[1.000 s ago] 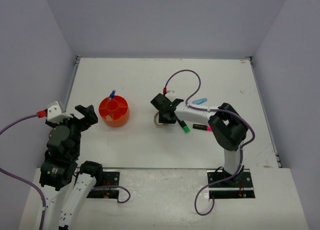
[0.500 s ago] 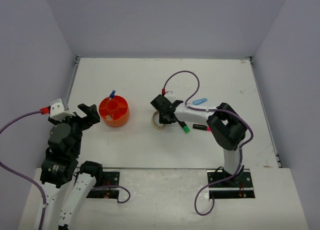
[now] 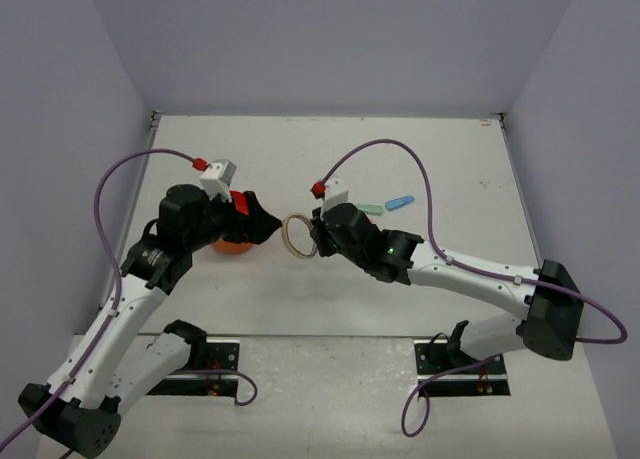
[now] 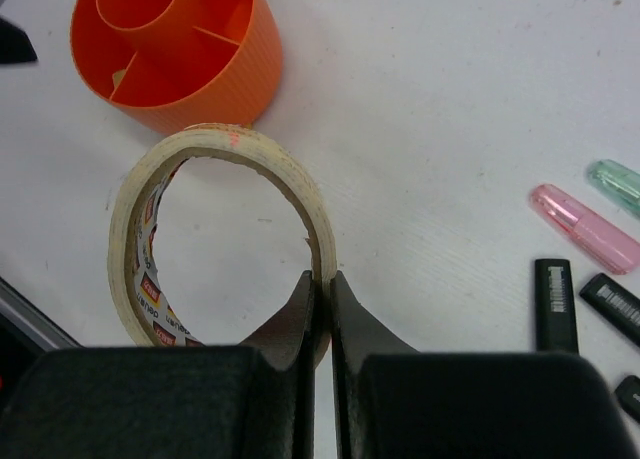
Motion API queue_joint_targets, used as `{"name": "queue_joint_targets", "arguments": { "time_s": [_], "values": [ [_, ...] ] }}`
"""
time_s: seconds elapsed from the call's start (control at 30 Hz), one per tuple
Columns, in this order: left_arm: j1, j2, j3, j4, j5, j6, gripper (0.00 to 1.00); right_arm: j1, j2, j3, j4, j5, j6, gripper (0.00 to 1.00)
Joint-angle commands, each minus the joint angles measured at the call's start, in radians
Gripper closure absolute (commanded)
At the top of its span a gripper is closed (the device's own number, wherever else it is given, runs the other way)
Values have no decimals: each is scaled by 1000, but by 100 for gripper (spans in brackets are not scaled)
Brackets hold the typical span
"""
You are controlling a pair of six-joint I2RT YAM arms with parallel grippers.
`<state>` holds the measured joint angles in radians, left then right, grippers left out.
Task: Sort the stationery into containers
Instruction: Pick up the stationery from the center of the board, then place the stationery in the storage box.
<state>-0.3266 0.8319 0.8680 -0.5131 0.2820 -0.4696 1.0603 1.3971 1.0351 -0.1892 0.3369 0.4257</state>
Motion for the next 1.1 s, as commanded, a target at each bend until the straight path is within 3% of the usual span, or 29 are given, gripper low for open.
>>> {"name": "queue_joint_targets", "arguments": {
  "time_s": [0.0, 0.2, 0.47, 0.57, 0.63, 0.7, 0.73, 0.8, 0.83, 0.87, 1.07],
  "values": [
    [-149, -23, 30, 122, 56, -71, 5, 7, -46, 6, 30, 45, -56, 100],
    [-245, 46, -11, 226, 73, -116, 26, 17, -121, 0, 56, -31, -48, 100],
    [-267, 67, -21, 260, 52, -118, 69, 18, -165, -20, 72, -67, -45, 100],
    [-267, 64, -21, 277, 30, -124, 97, 17, -182, -52, 109, -82, -45, 100],
    [-267, 63, -17, 279, 9, -125, 100, 18, -182, -57, 113, -83, -46, 100],
    [-267, 46, -25, 290, -52, -123, 100, 17, -182, -67, 120, -90, -40, 93],
    [-267, 43, -27, 291, -79, -118, 100, 18, -182, -71, 117, -87, -34, 77],
    [-267, 44, -14, 251, -215, -114, 100, 18, -184, -77, 73, -10, 16, 23],
    [-267, 52, 1, 233, -258, -116, 100, 16, -186, -80, 43, 52, 45, 8],
    [-267, 61, 15, 211, -314, -120, 100, 14, -193, -84, 16, 113, 74, 1],
    [-266, 158, 100, 108, -742, -176, 100, 7, -272, -84, -178, 241, 195, 1]
  ]
}}
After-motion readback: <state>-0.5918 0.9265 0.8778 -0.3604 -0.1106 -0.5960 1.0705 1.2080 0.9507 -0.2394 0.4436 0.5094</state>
